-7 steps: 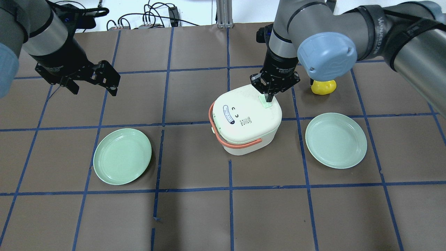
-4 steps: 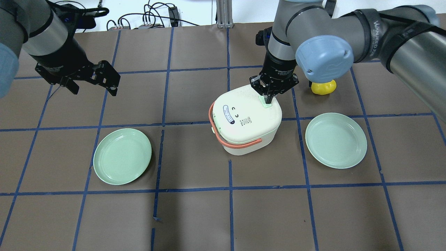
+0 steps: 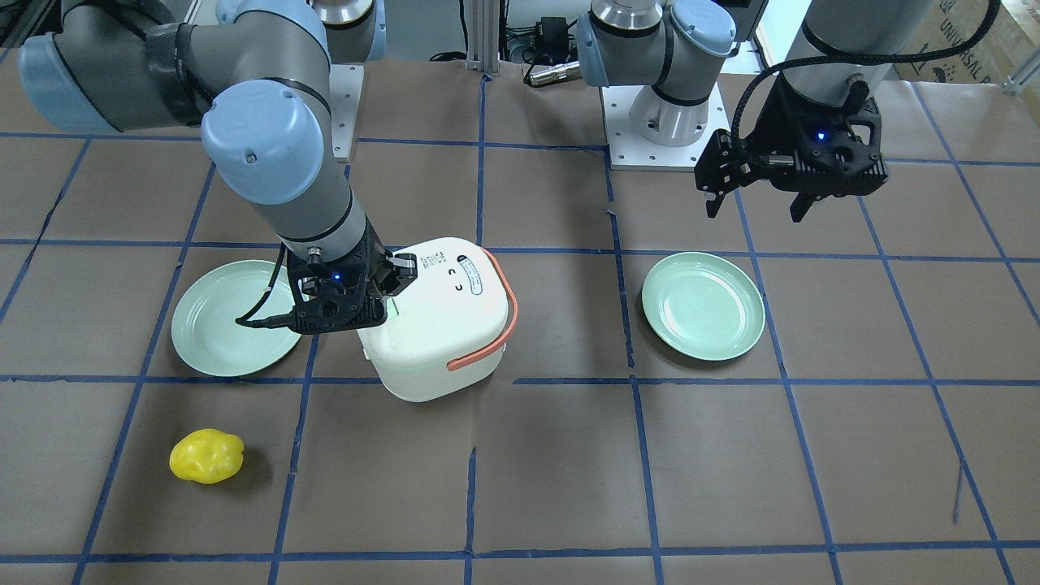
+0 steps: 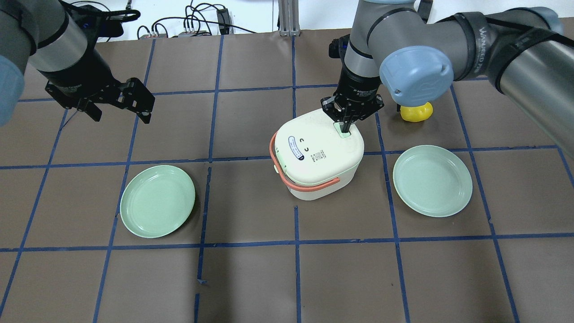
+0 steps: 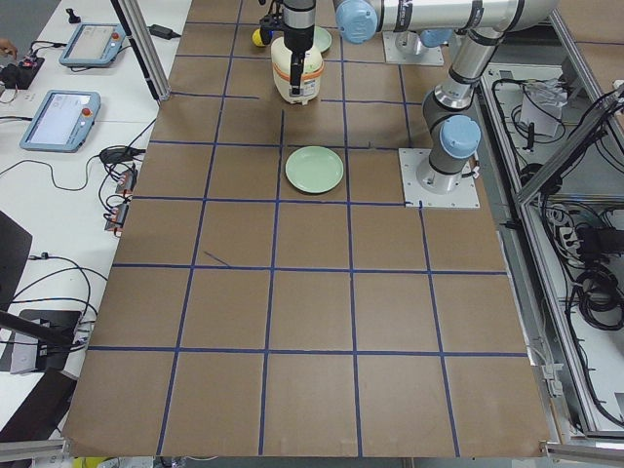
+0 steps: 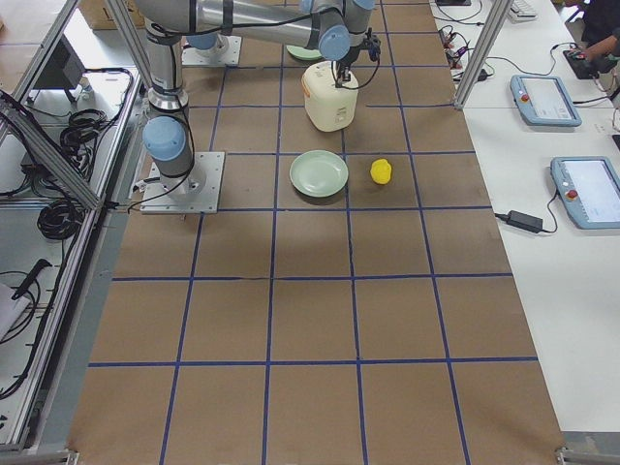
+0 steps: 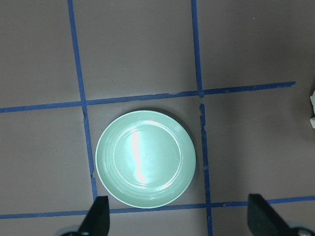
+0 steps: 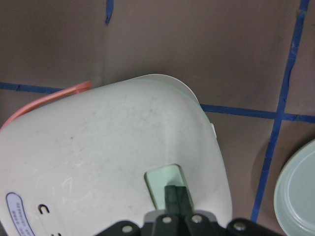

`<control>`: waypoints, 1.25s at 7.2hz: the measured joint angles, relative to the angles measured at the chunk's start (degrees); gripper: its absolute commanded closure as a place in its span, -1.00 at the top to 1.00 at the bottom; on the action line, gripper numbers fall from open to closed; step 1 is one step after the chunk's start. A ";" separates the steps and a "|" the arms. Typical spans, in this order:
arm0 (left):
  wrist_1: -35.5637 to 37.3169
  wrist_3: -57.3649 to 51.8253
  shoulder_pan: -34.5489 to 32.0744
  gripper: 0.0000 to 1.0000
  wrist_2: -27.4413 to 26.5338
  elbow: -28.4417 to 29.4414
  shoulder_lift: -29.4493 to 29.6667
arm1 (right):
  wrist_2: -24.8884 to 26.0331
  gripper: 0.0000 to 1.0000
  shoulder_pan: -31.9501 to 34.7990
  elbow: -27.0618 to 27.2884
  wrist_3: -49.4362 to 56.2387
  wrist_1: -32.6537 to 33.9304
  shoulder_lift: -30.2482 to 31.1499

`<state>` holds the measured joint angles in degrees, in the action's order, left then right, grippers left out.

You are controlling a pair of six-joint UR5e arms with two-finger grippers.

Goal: Press rice cooker button
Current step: 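Lift the right gripper away from the cooker as the lid pops open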

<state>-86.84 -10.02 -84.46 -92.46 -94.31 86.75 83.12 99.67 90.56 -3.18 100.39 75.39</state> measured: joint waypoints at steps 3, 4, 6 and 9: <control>0.00 0.00 0.00 1.00 0.00 0.00 -0.01 | 2.12 1.00 0.13 -4.40 -0.29 -4.50 5.53; 0.00 0.00 0.00 1.00 0.00 0.00 -0.01 | 4.51 1.00 -0.71 -7.17 1.48 -5.19 7.01; 0.00 0.00 -0.02 1.00 0.00 0.00 0.00 | 6.94 1.00 -3.89 -9.50 6.47 -5.73 6.93; 0.00 0.00 -0.02 1.00 0.00 0.00 0.00 | 7.79 1.00 -6.18 -8.63 7.63 -5.38 7.02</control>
<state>-86.84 -10.02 -84.48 -92.46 -94.31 86.75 90.90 93.49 81.93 4.45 95.00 82.41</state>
